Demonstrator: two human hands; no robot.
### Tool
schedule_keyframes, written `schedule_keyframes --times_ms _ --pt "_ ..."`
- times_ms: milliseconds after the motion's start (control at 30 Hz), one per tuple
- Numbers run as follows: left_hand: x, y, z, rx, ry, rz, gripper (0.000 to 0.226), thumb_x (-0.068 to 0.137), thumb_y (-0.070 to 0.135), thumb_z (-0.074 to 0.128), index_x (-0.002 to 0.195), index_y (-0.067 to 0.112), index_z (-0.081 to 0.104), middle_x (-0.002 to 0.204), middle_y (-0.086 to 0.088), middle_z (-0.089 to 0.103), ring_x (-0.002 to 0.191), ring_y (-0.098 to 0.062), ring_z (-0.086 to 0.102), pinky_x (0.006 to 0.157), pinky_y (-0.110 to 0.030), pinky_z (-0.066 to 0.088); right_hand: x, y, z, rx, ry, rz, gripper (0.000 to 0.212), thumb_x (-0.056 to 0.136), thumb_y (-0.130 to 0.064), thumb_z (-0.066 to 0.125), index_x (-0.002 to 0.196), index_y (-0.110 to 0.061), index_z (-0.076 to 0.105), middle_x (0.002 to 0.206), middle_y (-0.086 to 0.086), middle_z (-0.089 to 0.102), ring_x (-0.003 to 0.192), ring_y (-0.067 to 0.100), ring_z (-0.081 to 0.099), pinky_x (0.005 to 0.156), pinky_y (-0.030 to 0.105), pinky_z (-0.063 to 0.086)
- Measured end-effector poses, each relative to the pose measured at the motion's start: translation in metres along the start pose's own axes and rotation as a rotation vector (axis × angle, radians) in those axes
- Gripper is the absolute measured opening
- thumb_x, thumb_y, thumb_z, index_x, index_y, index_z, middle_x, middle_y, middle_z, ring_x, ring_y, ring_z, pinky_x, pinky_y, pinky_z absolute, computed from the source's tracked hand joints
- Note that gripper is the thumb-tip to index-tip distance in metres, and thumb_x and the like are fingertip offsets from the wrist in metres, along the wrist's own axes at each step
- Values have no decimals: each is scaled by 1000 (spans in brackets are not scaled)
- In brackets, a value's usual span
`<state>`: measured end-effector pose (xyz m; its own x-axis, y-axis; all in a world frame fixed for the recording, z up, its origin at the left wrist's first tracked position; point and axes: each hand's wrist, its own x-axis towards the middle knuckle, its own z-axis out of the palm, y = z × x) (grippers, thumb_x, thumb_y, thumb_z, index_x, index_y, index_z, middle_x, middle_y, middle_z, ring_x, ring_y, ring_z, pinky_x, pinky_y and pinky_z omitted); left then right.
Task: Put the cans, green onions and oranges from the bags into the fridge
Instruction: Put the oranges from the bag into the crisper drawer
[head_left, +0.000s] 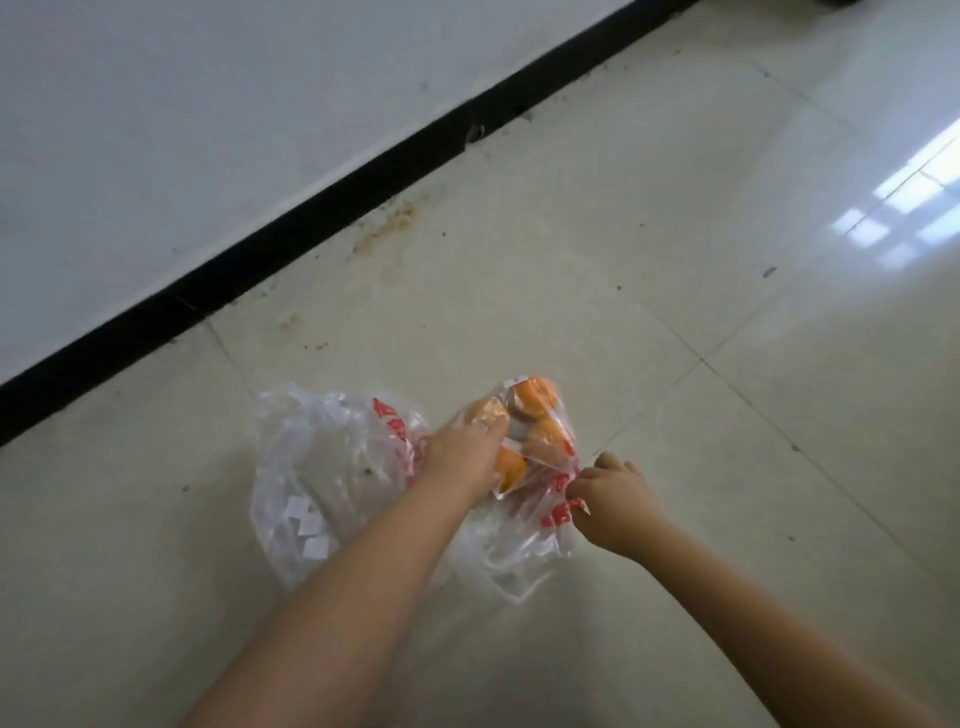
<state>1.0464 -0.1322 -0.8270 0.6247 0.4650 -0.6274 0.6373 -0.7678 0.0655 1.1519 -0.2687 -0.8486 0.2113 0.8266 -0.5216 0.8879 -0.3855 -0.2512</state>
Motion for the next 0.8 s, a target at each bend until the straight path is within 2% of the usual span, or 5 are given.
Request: schedule_keyframes --times_ms 233,367,467,567,800 --pt "97 -17 82 -90 117 102 33 94 27 47 123 13 54 127 -14 59 117 -32 54 90 -35 45 74 33 99 -217 86 -251 23 62 -33 76 85 -36 74 93 -21 72 111 15 61 90 28 48" --pt "110 -21 75 -437 399 127 26 92 12 49 112 4 64 114 -17 66 107 -33 60 85 -33 44 88 38 104 -247 306 -203 35 65 -28 40 72 -34 73 86 -20 72 97 14 49 73 24 31" --pt "120 -18 71 -544 429 215 47 87 17 44 130 0 49 130 -21 55 120 -33 52 99 -32 38 97 39 92 -202 416 -21 26 69 -32 52 85 -29 73 94 -12 73 90 20 65 68 27 48" --pt "133 -26 84 -471 346 216 51 88 15 57 134 -2 41 134 -21 49 124 -33 48 100 -28 33 115 49 77 18 210 114 43 88 -37 51 128 -23 51 136 -3 52 128 23 42 99 35 37" --pt "125 -48 134 -150 566 297 34 68 38 46 93 15 49 76 -13 64 77 -21 50 67 -27 47 132 53 87 -63 74 92 91 68 -54 69 141 -23 24 146 1 34 135 24 29 107 37 25"
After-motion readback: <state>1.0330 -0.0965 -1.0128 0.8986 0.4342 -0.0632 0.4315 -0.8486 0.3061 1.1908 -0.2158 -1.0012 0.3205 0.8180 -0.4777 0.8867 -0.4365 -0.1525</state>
